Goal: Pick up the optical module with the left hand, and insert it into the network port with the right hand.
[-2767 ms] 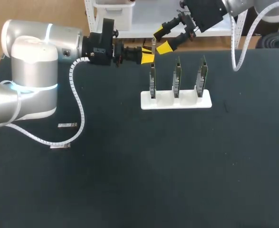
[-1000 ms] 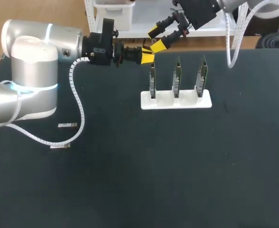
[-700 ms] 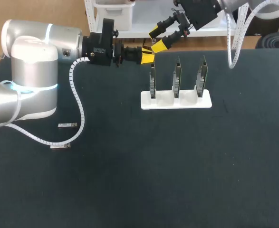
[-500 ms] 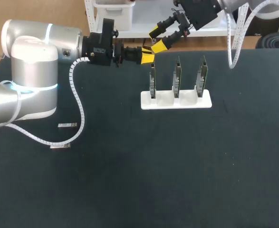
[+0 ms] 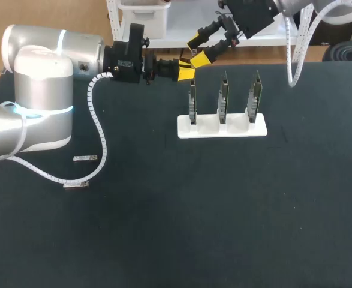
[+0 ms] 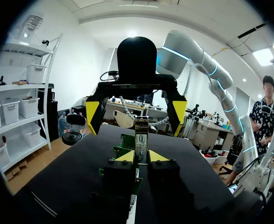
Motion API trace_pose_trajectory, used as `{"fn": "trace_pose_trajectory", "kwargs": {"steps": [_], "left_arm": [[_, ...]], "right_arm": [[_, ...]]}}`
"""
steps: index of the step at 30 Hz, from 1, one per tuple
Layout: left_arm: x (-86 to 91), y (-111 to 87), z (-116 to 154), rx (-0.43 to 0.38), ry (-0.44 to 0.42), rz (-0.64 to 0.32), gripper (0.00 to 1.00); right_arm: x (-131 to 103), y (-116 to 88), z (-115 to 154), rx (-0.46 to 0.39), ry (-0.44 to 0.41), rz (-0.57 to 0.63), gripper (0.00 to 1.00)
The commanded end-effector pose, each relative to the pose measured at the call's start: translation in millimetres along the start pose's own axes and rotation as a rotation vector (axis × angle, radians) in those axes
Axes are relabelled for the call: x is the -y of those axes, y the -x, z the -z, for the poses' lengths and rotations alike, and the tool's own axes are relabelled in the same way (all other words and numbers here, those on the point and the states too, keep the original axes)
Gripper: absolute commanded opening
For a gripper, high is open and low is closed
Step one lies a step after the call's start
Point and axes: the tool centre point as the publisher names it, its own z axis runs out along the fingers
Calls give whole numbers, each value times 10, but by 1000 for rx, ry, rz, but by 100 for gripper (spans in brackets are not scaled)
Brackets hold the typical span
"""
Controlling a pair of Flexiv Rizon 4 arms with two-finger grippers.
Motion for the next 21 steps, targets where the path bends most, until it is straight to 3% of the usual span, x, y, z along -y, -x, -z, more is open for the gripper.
{"fn": "trace_pose_trajectory", "kwargs": {"steps": [1, 2, 3, 4, 21], "left_arm": [[9, -1, 5, 1, 2, 0, 0], [9, -1, 5, 1, 2, 0, 0], [9, -1, 5, 1, 2, 0, 0], [9, -1, 5, 1, 2, 0, 0], [9, -1, 5, 1, 2, 0, 0]], "right_arm": [[-4, -2, -2, -1, 0, 2, 94], [-3, -2, -2, -1, 1, 3, 41], [-3, -2, -2, -1, 1, 3, 8], [-2, -2, -2, -1, 1, 4, 0], [4, -2, 5, 0, 6, 2, 0]]}}
